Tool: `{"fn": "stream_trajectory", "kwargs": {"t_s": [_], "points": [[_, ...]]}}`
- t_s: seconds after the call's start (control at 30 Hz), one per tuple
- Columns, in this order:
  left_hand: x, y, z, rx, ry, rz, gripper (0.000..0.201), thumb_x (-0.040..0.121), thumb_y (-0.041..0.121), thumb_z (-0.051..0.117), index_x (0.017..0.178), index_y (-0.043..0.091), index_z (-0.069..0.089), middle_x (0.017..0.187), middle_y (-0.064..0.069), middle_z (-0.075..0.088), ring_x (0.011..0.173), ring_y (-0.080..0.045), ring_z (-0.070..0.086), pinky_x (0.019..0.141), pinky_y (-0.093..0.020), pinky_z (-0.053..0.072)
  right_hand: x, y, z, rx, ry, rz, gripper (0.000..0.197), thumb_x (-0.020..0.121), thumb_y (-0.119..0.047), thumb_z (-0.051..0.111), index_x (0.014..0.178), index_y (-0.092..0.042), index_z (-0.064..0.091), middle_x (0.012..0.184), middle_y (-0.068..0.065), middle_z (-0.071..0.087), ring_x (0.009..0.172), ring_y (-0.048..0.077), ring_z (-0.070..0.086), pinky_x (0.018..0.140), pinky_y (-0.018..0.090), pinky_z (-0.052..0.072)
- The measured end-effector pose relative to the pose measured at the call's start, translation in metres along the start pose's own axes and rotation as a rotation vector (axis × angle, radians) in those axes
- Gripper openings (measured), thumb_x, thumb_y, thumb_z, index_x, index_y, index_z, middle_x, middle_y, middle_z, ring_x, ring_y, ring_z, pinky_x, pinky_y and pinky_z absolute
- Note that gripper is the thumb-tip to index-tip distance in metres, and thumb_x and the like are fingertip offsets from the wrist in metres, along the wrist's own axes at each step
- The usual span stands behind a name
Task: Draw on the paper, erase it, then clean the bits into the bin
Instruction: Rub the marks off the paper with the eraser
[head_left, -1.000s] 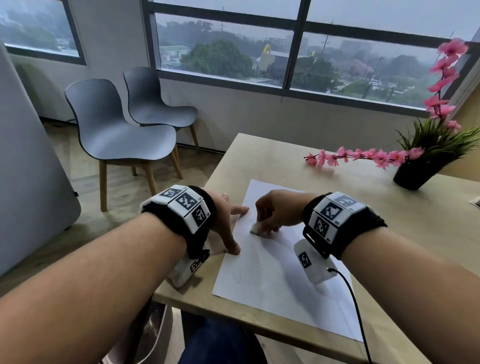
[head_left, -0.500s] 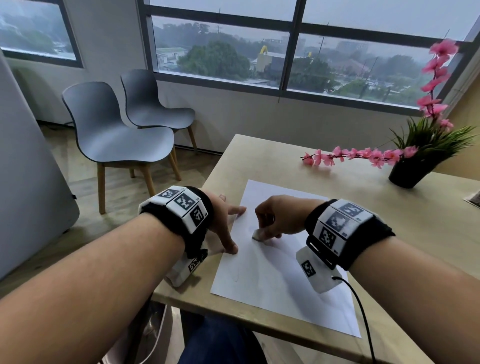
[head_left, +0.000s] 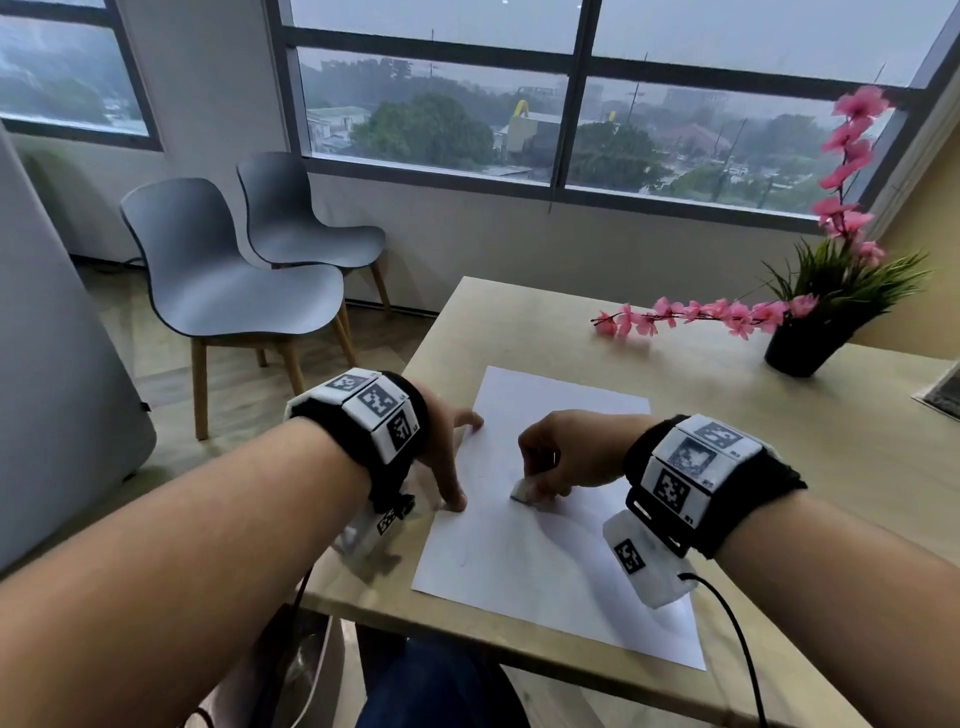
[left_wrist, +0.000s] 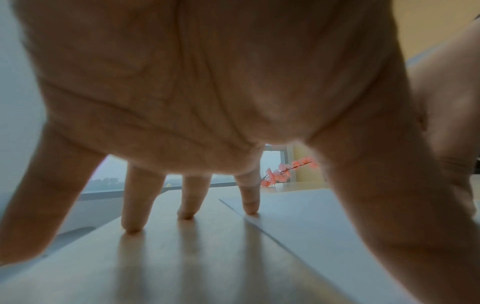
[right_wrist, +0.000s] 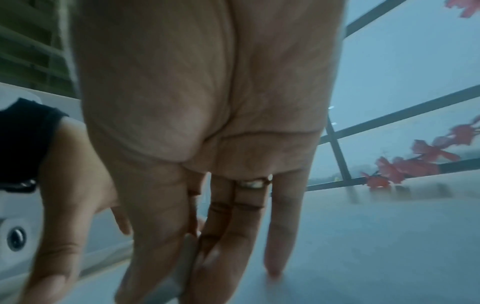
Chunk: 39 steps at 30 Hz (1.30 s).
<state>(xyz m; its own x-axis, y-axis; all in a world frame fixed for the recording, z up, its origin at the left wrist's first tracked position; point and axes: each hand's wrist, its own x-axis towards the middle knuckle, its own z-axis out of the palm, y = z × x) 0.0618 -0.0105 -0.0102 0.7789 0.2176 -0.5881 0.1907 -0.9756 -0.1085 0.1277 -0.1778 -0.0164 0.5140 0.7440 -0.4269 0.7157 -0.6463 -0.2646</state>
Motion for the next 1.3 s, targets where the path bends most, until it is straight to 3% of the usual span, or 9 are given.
{"fn": "stream_trajectory", "kwargs": {"t_s": [0.07, 0.13, 0.23, 0.33, 0.53, 0.67, 0.9, 1.1, 1.3], "points": [[-0.001, 0.009, -0.006, 0.045, 0.044, -0.01, 0.108, 0.061, 0.057, 0.08, 0.147, 0.036, 0.019, 0.149, 0.0, 0.032, 0.13, -0.023, 0.042, 0.105, -0.038, 0.038, 0.001, 0.0, 0.0, 0.007, 0.002, 0.006, 0.022, 0.085, -0.044, 0.068, 0.087, -0.023, 0.062, 0.081, -0.005, 0.071, 0.075, 0.009, 0.06, 0.071, 0.026, 0.045], [-0.002, 0.019, -0.007, 0.067, 0.108, 0.005, 0.112, 0.06, 0.057, 0.079, 0.149, 0.032, 0.017, 0.156, -0.001, 0.018, 0.138, -0.023, 0.032, 0.109, -0.041, 0.035, 0.004, 0.0, 0.0, 0.011, 0.02, 0.006, 0.022, 0.083, -0.044, 0.07, 0.084, -0.024, 0.061, 0.083, -0.003, 0.073, 0.077, 0.01, 0.062, 0.077, 0.03, 0.048], [0.002, 0.029, 0.001, 0.036, 0.101, 0.079, 0.118, 0.061, 0.065, 0.074, 0.15, 0.037, 0.003, 0.16, -0.001, 0.004, 0.145, -0.021, 0.021, 0.114, -0.043, 0.027, 0.007, 0.0, 0.001, 0.023, 0.028, -0.007, 0.024, 0.081, -0.046, 0.072, 0.078, -0.026, 0.061, 0.085, 0.001, 0.075, 0.076, 0.01, 0.064, 0.081, 0.031, 0.05], [0.005, 0.03, 0.006, 0.029, 0.109, 0.099, 0.113, 0.063, 0.067, 0.072, 0.15, 0.033, 0.008, 0.159, -0.002, 0.011, 0.142, -0.022, 0.027, 0.113, -0.042, 0.03, 0.013, 0.004, -0.002, 0.027, 0.035, -0.002, 0.026, 0.08, -0.046, 0.073, 0.084, -0.023, 0.063, 0.087, 0.003, 0.076, 0.075, 0.011, 0.065, 0.082, 0.031, 0.05], [0.011, 0.027, 0.009, -0.014, 0.105, 0.104, 0.116, 0.062, 0.066, 0.073, 0.151, 0.032, 0.007, 0.16, 0.003, 0.0, 0.147, -0.018, 0.012, 0.117, -0.042, 0.021, 0.025, 0.007, -0.011, 0.027, 0.075, 0.031, 0.025, 0.08, -0.04, 0.075, 0.075, -0.022, 0.058, 0.076, 0.001, 0.072, 0.064, 0.012, 0.062, 0.069, 0.025, 0.05], [0.009, 0.025, 0.008, -0.08, 0.113, 0.138, 0.112, 0.064, 0.06, 0.075, 0.15, 0.037, 0.007, 0.161, -0.001, -0.003, 0.148, -0.019, 0.003, 0.119, -0.04, 0.014, 0.019, -0.001, -0.008, -0.057, -0.039, -0.034, 0.026, 0.078, -0.047, 0.074, 0.075, -0.025, 0.061, 0.085, 0.001, 0.075, 0.074, 0.012, 0.066, 0.08, 0.031, 0.052], [0.011, 0.033, 0.011, -0.073, 0.131, 0.061, 0.116, 0.056, 0.066, 0.07, 0.15, 0.037, 0.007, 0.161, 0.002, -0.003, 0.148, -0.02, 0.002, 0.118, -0.044, 0.016, 0.028, 0.002, -0.019, -0.045, 0.072, 0.042, 0.024, 0.083, -0.038, 0.073, 0.081, -0.018, 0.059, 0.075, 0.0, 0.068, 0.066, 0.013, 0.061, 0.06, 0.021, 0.045], [0.011, 0.032, 0.011, -0.06, 0.111, 0.058, 0.117, 0.06, 0.073, 0.066, 0.15, 0.039, -0.001, 0.161, 0.001, -0.009, 0.148, -0.022, -0.003, 0.119, -0.043, 0.007, 0.017, 0.007, -0.011, -0.016, -0.055, -0.01, 0.025, 0.077, -0.046, 0.076, 0.078, -0.025, 0.062, 0.087, 0.002, 0.076, 0.071, 0.009, 0.065, 0.078, 0.028, 0.052], [0.008, 0.035, 0.011, -0.04, 0.135, 0.071, 0.115, 0.065, 0.077, 0.061, 0.152, 0.031, 0.002, 0.161, -0.002, -0.005, 0.148, -0.023, 0.004, 0.119, -0.042, 0.011, 0.019, 0.011, -0.01, -0.001, 0.062, 0.02, 0.025, 0.08, -0.042, 0.075, 0.078, -0.021, 0.06, 0.076, 0.002, 0.071, 0.067, 0.014, 0.062, 0.071, 0.027, 0.05]]}}
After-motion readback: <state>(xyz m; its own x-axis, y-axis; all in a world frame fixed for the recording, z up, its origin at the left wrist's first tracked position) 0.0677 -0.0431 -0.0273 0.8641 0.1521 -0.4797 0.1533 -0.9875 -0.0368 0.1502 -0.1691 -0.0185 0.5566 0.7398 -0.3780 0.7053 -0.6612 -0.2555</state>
